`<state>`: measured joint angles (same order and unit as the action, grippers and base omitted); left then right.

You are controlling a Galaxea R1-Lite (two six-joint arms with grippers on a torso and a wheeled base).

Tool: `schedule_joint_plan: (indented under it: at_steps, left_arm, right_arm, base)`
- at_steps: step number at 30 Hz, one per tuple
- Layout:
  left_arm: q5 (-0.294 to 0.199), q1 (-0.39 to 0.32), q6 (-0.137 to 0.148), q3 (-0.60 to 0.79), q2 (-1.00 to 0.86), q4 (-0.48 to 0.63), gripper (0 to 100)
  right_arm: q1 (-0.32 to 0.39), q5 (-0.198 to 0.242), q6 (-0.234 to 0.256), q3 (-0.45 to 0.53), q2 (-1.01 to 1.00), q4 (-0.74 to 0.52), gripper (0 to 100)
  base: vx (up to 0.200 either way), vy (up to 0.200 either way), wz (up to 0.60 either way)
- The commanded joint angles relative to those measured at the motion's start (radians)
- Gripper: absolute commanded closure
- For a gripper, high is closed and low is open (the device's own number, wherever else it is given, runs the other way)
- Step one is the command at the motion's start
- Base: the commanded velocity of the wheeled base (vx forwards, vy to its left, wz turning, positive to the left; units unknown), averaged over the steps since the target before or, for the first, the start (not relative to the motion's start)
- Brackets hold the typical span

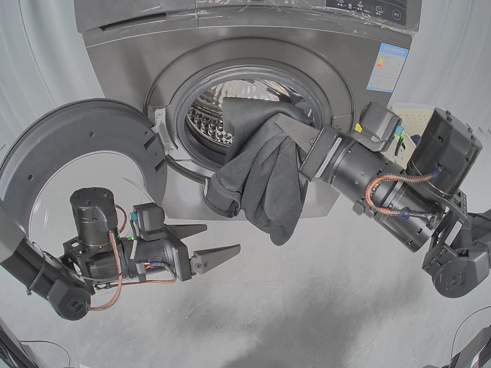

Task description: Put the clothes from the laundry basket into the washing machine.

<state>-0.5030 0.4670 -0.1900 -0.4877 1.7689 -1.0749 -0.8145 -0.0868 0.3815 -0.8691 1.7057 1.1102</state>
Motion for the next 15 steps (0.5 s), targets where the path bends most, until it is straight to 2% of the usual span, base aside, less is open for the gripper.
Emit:
schedule_joint_plan:
  at_steps: [1,5,13,15]
  left_arm:
    - [0.015,-0.007,-0.020,-0.060,0.107,-0.043,0]
    - [0.040,-0.007,-0.046,-0.091,0.132,-0.103,0]
    - [0.043,0.002,-0.051,-0.138,0.147,-0.114,0]
    - [0.057,0.002,-0.051,-0.150,0.147,-0.114,0]
  right_arm:
    - [-0.012,-0.001,0.000,0.012,-0.006,0.002,100]
    - [-0.017,-0.002,0.000,0.013,-0.021,-0.001,100]
    - [-0.017,-0.001,0.000,0.019,-0.021,0.000,100]
    - [-0.020,-0.002,0.000,0.021,-0.020,0.002,100]
  base:
    - [0.000,0.000,0.00]
    - [0.000,0.000,0.00]
    - [0.000,0.000,0.00]
    - [0.000,0.000,0.00]
